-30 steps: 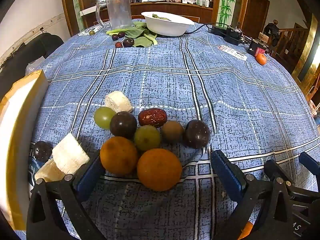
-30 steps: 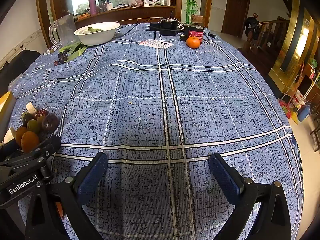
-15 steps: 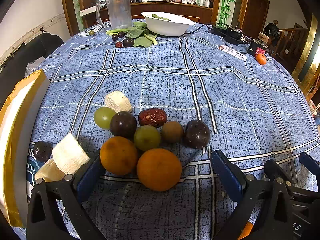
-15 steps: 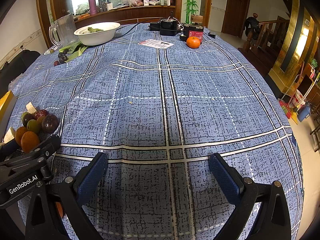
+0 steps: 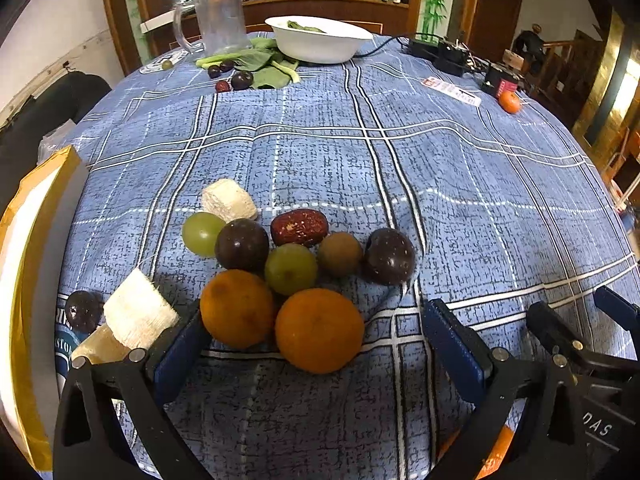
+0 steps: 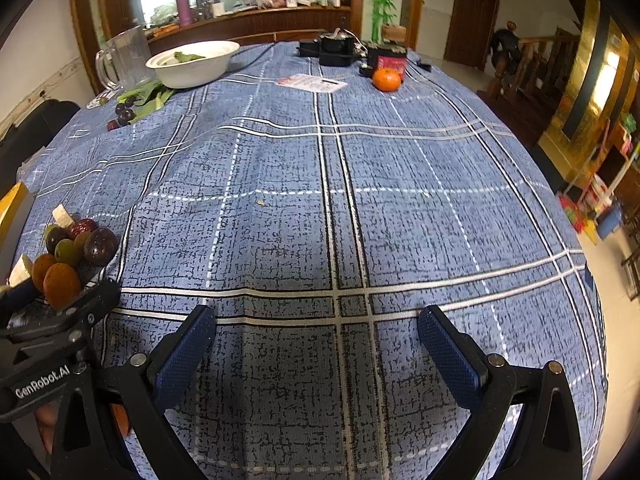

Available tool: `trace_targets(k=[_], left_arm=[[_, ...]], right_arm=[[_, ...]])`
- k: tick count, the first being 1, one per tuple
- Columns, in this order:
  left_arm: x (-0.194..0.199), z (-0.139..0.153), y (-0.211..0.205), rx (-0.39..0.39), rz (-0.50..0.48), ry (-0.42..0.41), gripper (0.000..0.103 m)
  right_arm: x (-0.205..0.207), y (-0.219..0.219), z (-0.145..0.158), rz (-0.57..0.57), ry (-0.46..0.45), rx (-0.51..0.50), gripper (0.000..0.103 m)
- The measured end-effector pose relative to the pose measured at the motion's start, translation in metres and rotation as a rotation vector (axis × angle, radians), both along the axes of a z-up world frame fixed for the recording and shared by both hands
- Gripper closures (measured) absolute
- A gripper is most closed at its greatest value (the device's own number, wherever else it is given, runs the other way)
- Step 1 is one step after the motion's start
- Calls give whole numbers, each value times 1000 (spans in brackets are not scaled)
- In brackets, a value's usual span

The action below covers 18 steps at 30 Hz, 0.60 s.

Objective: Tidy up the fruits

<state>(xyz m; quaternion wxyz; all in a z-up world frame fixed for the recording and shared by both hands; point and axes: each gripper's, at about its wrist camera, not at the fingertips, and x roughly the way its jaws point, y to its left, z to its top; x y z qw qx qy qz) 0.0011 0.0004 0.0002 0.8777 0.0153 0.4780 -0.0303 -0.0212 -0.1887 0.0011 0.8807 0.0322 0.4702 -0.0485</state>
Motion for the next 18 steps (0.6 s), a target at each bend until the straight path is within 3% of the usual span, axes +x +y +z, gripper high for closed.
trace_targets(k=[4, 7, 9, 12, 18], left_arm=[[-2, 2, 3, -2, -36, 21, 0], [-15, 8, 11, -68, -55, 6, 0], [-25, 17, 18, -101, -52, -33, 0], [-44, 39, 30, -87, -39, -127, 0], [-68, 67, 56, -98, -4, -223, 0]], right_arm=[[1, -2, 3, -19, 33, 5, 1], [-1, 2, 2, -16, 29, -4, 1], [-1, 2, 2, -18, 28, -8, 1], [-1, 2, 2, -22, 26, -9, 1], [-13, 2, 11, -50, -15, 20, 1]])
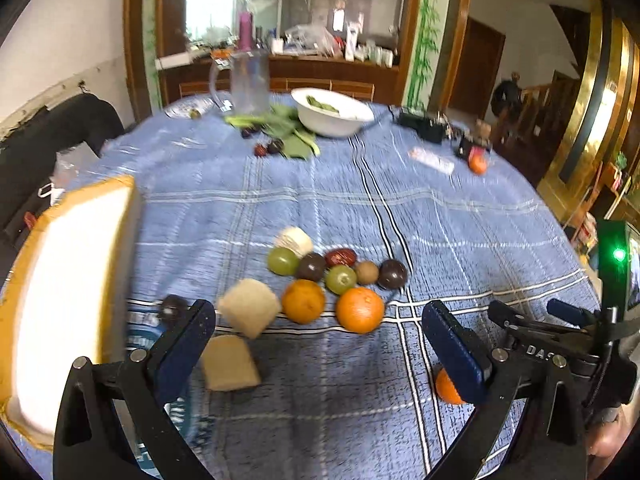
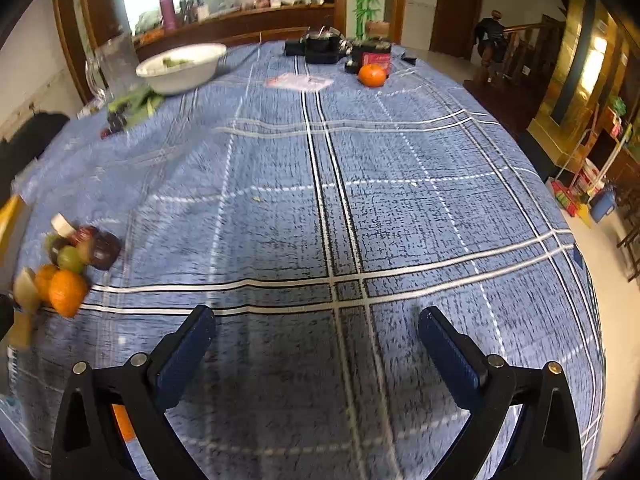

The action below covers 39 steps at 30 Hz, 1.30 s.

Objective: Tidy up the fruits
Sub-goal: 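Move both tools toward the pale cubes and oranges beside the tray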

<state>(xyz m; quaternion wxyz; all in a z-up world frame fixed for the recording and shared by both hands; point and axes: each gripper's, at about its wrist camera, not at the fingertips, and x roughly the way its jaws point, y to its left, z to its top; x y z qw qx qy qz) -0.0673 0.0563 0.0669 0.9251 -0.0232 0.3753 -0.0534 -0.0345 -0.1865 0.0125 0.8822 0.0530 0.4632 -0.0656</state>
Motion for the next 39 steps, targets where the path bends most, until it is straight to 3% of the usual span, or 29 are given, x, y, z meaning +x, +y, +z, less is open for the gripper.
trace_targets(k=[3, 8, 10, 15, 20, 26, 39], left_arm=[[-8, 7, 9, -4, 22, -31, 0], [-17, 14, 19, -29, 12, -40, 0], [-21, 17, 19, -16, 14, -47, 0], [-30, 19, 21, 10, -5, -57, 0], [-32, 17, 27, 12, -9, -46, 0], [-31, 15, 33, 11, -8, -39, 0], [-17, -3, 47, -9, 9, 26, 0]], right_arm=[[-22, 11, 22, 17, -102, 4, 1], [-84, 33, 71, 16, -430, 2, 1], [-96, 42, 77, 25, -498, -9, 1], [-96, 61, 65, 61, -456, -71, 1], [-103, 66, 61, 72, -449, -47, 1], [-106, 77, 64, 88, -440, -92, 1], [-91, 86, 45, 152, -336, -55, 1]])
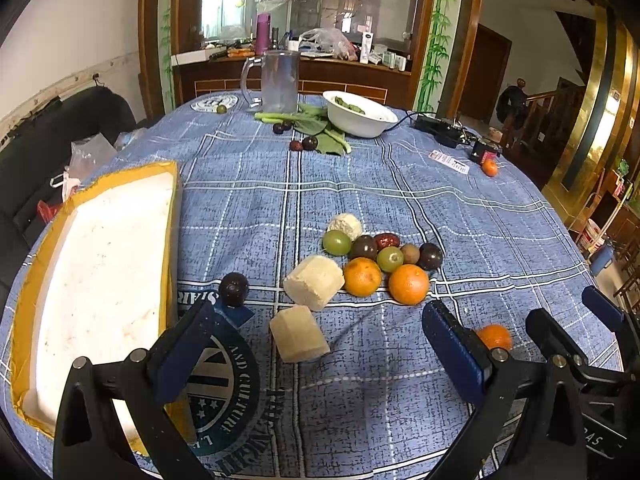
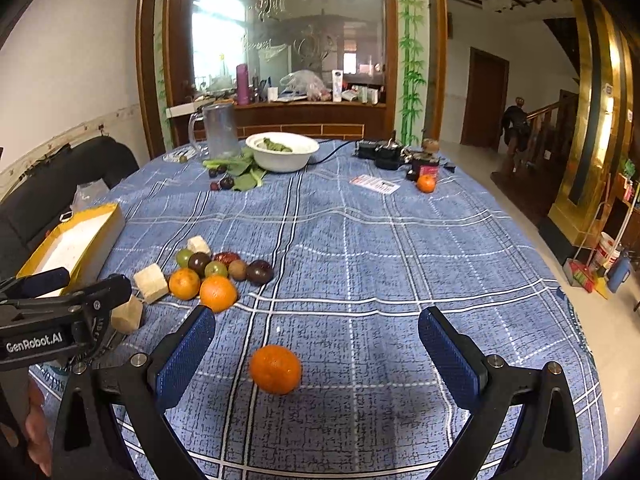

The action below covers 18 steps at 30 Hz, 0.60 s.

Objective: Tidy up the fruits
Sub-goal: 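Move both tools toward the pale cubes and oranges beside the tray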

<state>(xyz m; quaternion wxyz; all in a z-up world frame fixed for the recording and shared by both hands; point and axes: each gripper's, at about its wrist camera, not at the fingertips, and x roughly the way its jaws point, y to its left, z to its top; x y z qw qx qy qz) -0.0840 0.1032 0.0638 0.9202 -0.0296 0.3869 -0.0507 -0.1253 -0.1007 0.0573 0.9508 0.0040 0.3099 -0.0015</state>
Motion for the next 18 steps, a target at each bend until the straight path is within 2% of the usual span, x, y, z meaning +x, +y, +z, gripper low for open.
trace_targets(k=[3, 8, 12, 16, 18], left_arm=[[5, 1, 9, -5, -4, 8, 0], [10, 11, 50, -33, 96, -23, 0], [15, 8, 69, -45, 131, -13, 0], [16, 2, 62, -44, 79, 10, 0], [17, -1, 47, -41, 5, 18, 0]], right_arm=[[2, -2, -3, 20, 23, -3, 1], [3, -12, -7, 27, 58, -10, 1], [7, -17, -17, 43, 106, 31, 1], [15, -15, -27, 77, 158, 78, 1], [17, -12, -29, 92, 174, 78, 1]])
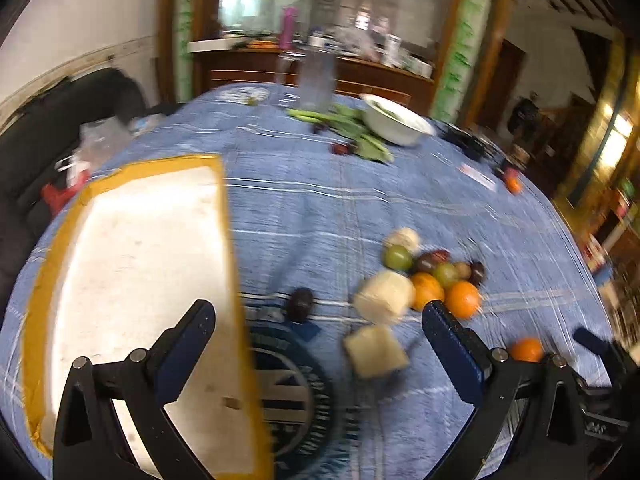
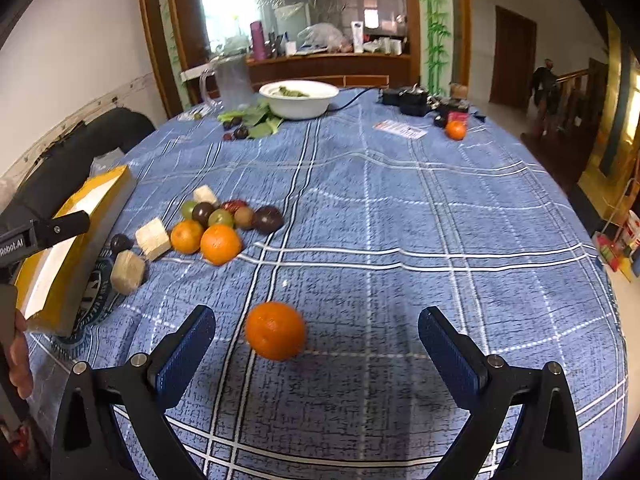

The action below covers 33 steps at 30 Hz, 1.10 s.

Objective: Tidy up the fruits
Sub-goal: 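Move both tools toward the pale cubes and oranges beside the tray, then grasp a pale cube with the left tool while the right tool grasps an orange, then carry cube and orange into the yellow-rimmed tray and open both tools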

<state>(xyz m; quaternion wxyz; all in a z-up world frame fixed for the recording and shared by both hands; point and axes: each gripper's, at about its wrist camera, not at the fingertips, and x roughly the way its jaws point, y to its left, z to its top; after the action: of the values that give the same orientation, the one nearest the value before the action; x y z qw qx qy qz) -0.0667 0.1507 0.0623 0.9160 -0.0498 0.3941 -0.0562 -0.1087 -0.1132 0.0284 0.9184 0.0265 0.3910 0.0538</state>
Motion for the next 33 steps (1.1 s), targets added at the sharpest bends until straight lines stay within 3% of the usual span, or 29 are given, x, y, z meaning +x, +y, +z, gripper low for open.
trace_targets(k=[3, 5, 7, 9, 14, 19, 22, 23, 25, 33], left_arm=[[1, -7, -17, 8, -71, 17, 1], [1, -13, -27, 19, -110, 33, 11], [4, -19, -33, 24, -134, 61, 27], [7, -26, -34, 21, -142, 91, 35], [9, -31, -35, 57, -121, 94, 35], [8, -40, -47, 179, -124, 91, 35], [6, -43, -48, 235, -120, 85, 45], [6, -42, -46, 227, -122, 81, 48], [5, -38, -40, 224, -101, 69, 64], [-7, -18, -7, 15, -93, 25, 64]], right_arm=[[4, 5, -4, 31, 27, 0, 10], [8, 9, -6, 54, 52, -1, 17], [12, 13, -11, 79, 82, 0, 20], [16, 16, -15, 99, 109, 1, 22], [23, 21, -24, 131, 160, 3, 37], [23, 21, -26, 134, 165, 5, 44], [24, 21, -25, 130, 166, 2, 48], [24, 21, -25, 128, 166, 0, 55], [23, 20, -24, 127, 164, -4, 63], [16, 19, -19, 126, 154, 20, 64]])
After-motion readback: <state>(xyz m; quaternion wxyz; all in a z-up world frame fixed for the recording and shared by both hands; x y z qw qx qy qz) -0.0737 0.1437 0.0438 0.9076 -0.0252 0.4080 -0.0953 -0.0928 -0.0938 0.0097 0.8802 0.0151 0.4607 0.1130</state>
